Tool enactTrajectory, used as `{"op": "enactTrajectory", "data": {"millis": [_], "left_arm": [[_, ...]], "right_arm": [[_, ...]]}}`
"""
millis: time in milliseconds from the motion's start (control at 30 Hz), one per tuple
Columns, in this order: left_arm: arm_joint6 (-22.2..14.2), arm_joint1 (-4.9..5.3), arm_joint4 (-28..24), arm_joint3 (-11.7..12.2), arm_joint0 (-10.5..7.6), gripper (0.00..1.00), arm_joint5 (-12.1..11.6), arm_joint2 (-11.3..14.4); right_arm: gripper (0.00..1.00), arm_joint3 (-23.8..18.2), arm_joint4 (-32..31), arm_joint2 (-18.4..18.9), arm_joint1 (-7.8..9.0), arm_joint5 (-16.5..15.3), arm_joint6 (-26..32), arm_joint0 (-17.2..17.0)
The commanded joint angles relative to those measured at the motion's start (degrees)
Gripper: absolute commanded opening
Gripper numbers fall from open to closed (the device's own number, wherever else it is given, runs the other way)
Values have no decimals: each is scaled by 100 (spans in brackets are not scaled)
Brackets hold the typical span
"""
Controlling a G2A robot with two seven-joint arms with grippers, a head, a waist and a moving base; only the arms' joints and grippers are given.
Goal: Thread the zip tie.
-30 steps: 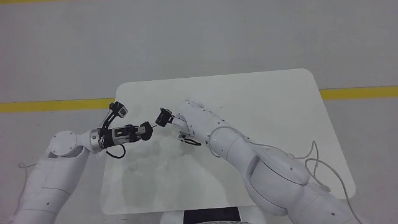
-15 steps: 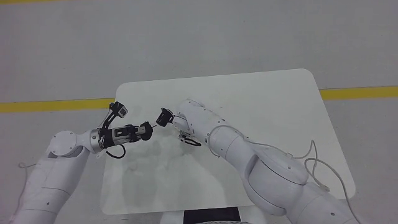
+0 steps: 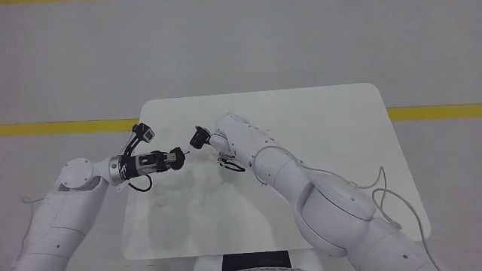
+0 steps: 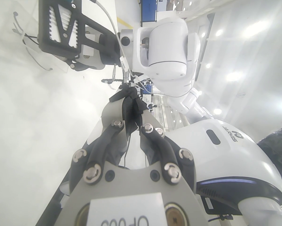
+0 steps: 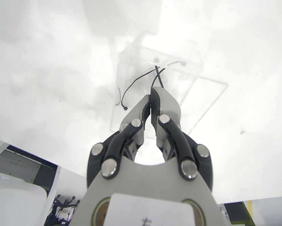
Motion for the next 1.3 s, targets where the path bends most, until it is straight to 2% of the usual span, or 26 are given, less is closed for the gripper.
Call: {"op": "enactTrajectory", "data": {"millis": [0,300,533,667,900,1033,1100,1267], "left_arm": [[0,0,0,0,0,0,0,0],[0,0,0,0,0,0,0,0],[0,0,0,0,0,0,0,0],[0,0,0,0,0,0,0,0],[0,0,0,0,0,0,0,0],[0,0,0,0,0,0,0,0],[0,0,0,0,0,0,0,0],[0,0,0,0,0,0,0,0]], "right_arm": [[0,-58,27,57,38,-72,58,29],[0,-584,72,284,245,-200,588,20],[0,-1338,164,472,498,-200,1206,-115],[0,-1881,242,626,709,-200,1403,-264],[0,-3035,222,1336,1182,-132,1470,-734],[0,-4035,50,1937,1468,140,1178,-1337],[0,-4439,182,2188,1568,32,925,-1676],[0,-4439,182,2188,1568,32,925,-1676]]}}
